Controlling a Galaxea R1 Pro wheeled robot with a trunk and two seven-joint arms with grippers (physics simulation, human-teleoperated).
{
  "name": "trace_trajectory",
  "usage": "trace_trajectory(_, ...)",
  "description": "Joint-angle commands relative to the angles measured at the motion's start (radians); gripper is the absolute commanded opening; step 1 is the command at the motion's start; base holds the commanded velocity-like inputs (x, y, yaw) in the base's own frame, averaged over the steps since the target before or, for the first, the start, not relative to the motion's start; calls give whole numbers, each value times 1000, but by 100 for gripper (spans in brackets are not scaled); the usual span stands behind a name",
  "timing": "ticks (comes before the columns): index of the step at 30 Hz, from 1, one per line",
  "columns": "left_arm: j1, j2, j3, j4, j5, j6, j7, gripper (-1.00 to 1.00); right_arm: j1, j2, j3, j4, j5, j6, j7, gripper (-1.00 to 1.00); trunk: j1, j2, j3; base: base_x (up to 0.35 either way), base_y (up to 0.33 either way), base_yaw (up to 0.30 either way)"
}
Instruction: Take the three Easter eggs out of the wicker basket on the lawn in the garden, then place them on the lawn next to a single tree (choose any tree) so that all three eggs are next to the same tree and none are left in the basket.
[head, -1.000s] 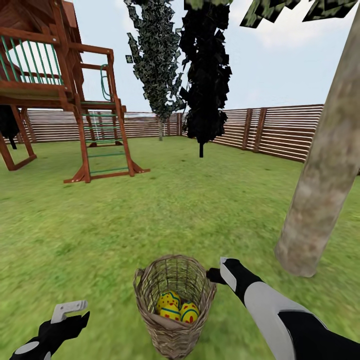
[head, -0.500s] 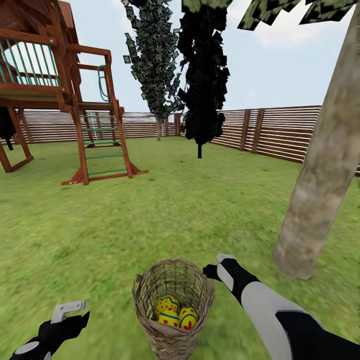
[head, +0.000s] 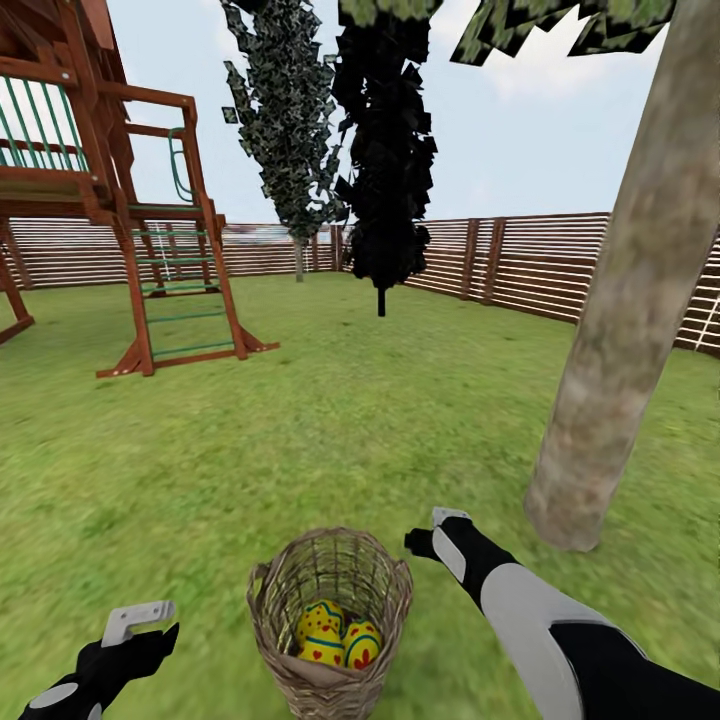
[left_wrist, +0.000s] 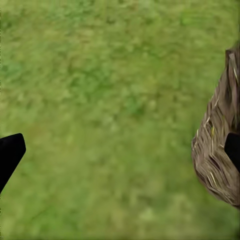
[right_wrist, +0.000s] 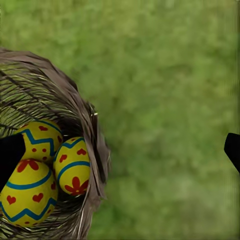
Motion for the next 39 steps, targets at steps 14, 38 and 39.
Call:
trace_trajectory(14, 0, 0, 1, -1, 0, 4, -4, 100, 0, -1, -5, -2, -7, 3, -6, 100, -54, 98, 43, 0, 0, -5)
trace_trajectory(38, -1, -1, 1, 0, -5, 8, -5, 100, 10, -13, -15, -7, -6, -32, -8, 100, -146, 266, 118, 0, 0, 0)
trace_trajectory(39, -2, -1, 1, 0, -6, 9, -5, 100, 17, -19, -16, -8, -7, -34, -8, 100, -150, 273, 121, 0, 0, 0)
